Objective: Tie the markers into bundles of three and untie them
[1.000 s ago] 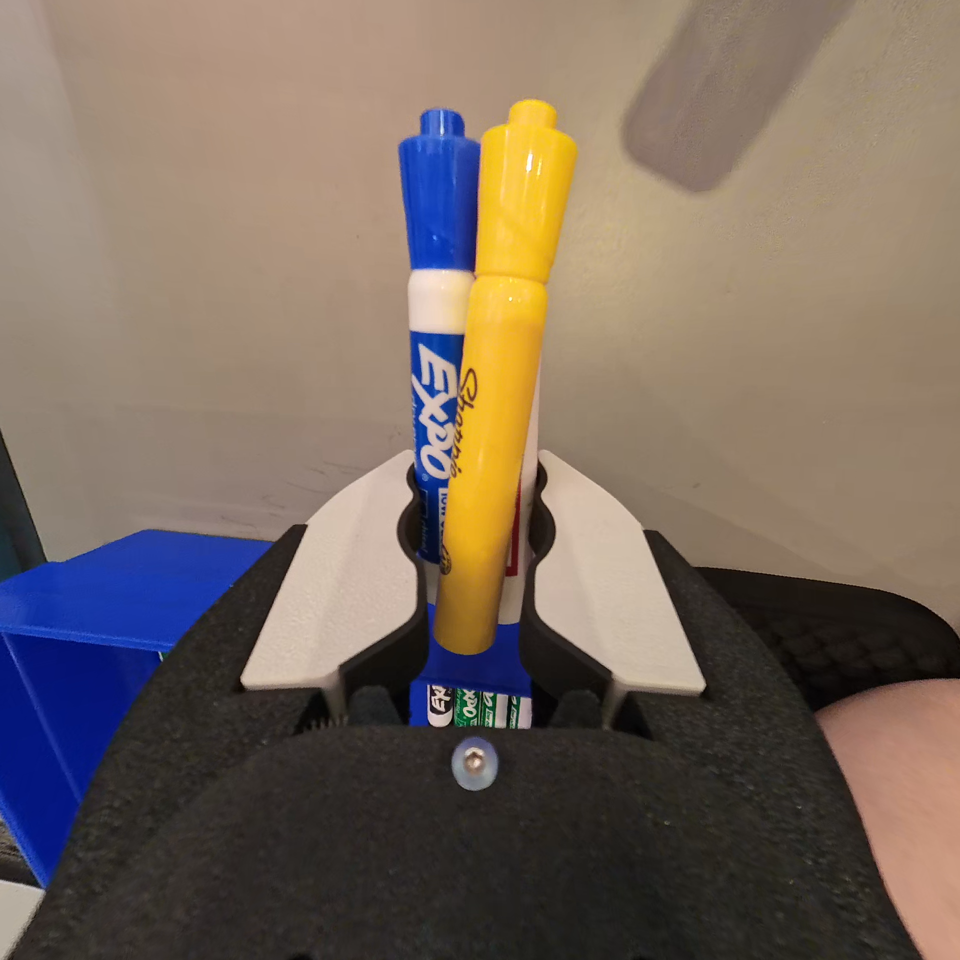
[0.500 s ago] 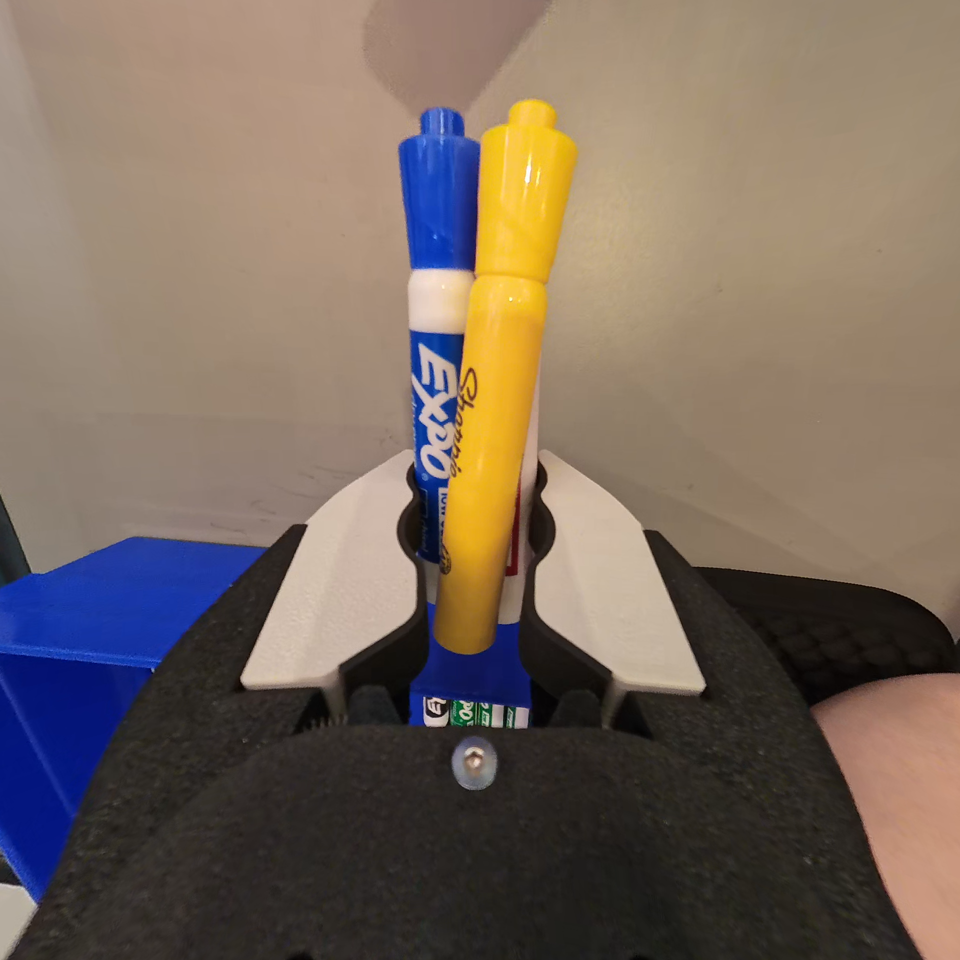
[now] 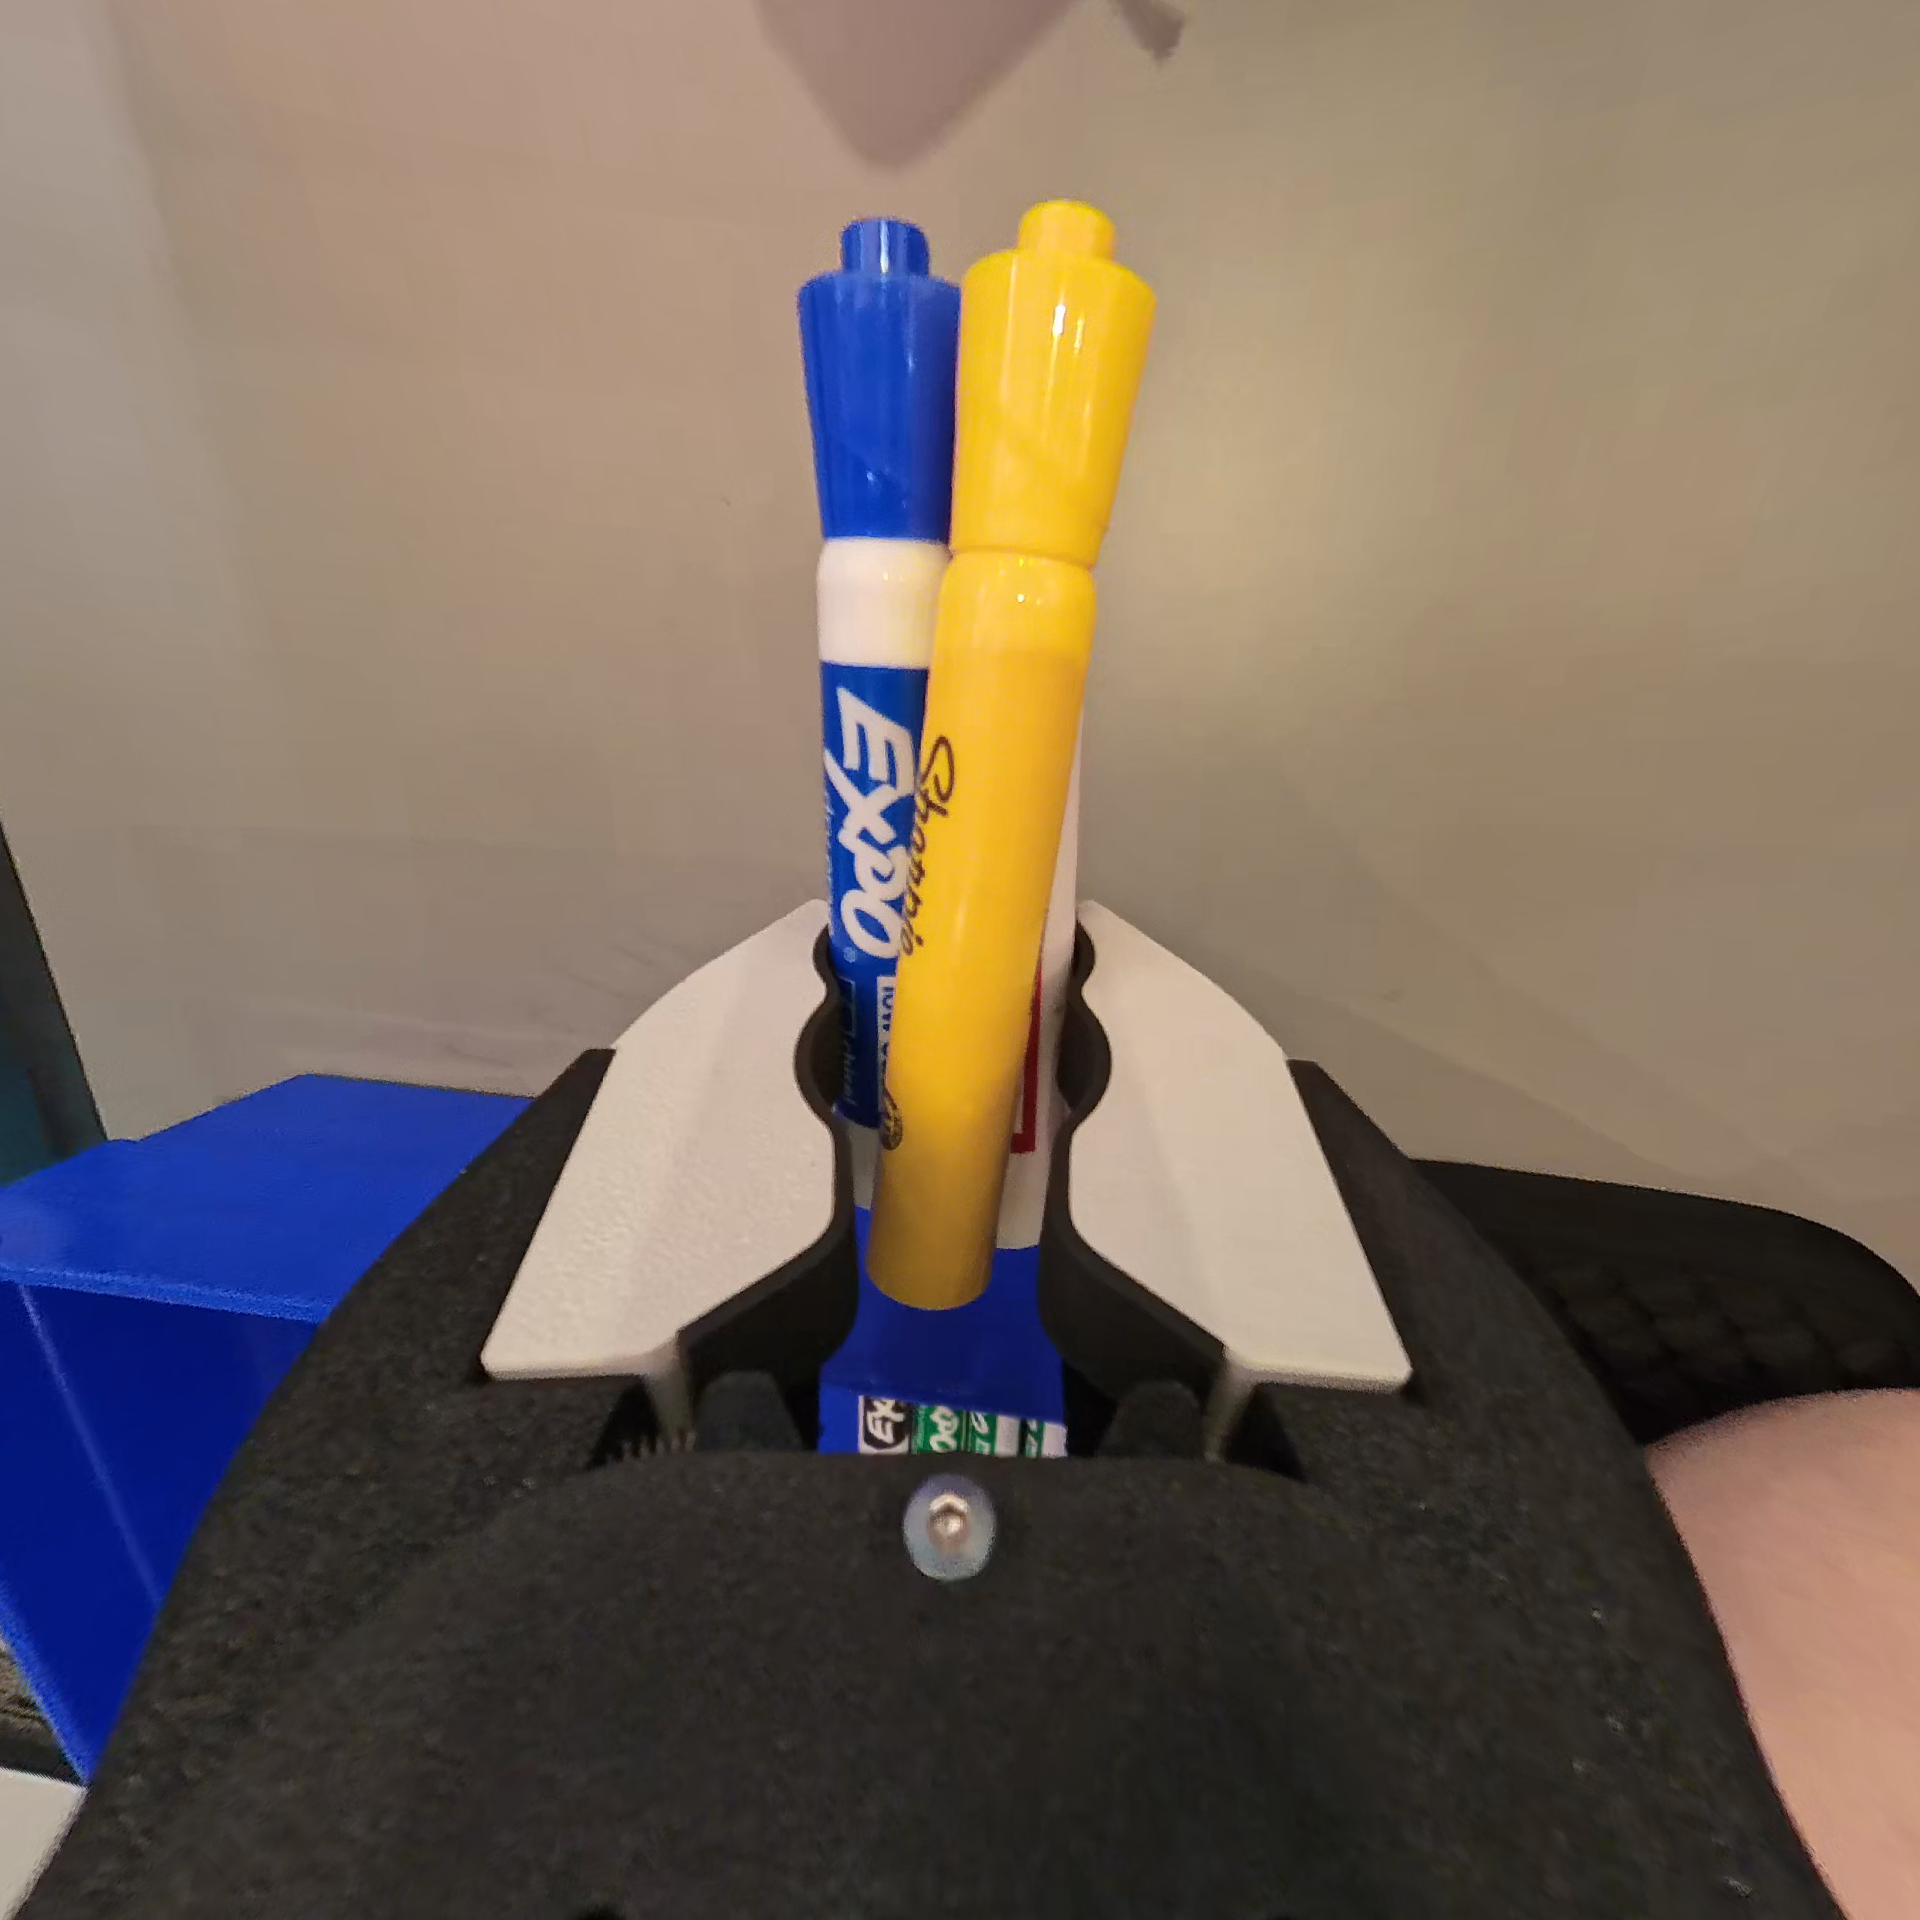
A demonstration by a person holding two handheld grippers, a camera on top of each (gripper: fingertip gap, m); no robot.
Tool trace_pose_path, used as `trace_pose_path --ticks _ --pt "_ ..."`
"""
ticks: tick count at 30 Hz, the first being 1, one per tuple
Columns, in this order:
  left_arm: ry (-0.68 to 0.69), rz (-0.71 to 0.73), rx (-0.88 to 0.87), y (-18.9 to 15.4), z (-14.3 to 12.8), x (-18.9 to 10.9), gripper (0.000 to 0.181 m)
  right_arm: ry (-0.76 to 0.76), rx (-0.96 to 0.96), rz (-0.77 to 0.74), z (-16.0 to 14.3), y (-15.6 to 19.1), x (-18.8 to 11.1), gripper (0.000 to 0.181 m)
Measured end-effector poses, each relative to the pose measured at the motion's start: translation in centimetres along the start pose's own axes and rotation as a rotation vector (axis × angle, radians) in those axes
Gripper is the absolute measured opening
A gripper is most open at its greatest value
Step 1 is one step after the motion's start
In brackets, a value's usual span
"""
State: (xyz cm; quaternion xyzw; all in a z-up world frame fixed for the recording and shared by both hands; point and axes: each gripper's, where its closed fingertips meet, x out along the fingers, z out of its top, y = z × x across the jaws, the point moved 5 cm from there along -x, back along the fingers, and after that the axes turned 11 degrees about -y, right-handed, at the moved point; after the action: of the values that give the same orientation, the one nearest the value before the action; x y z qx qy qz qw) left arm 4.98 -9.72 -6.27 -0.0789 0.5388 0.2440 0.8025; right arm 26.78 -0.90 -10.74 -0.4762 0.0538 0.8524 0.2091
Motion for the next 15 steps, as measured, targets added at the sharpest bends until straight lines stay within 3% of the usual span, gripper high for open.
trace_pose_path --ticks 6,15 --pt "-0.029 0.033 -0.023 0.9 0.8 1.0 0.038 -0.323 -0.187 -0.340 5.1 -0.9 -4.1 0.005" --pt "-0.033 0.128 -0.170 2.9 2.5 3.9 0.038 -0.542 -0.183 -0.568 10.6 2.3 -6.0 0.004"
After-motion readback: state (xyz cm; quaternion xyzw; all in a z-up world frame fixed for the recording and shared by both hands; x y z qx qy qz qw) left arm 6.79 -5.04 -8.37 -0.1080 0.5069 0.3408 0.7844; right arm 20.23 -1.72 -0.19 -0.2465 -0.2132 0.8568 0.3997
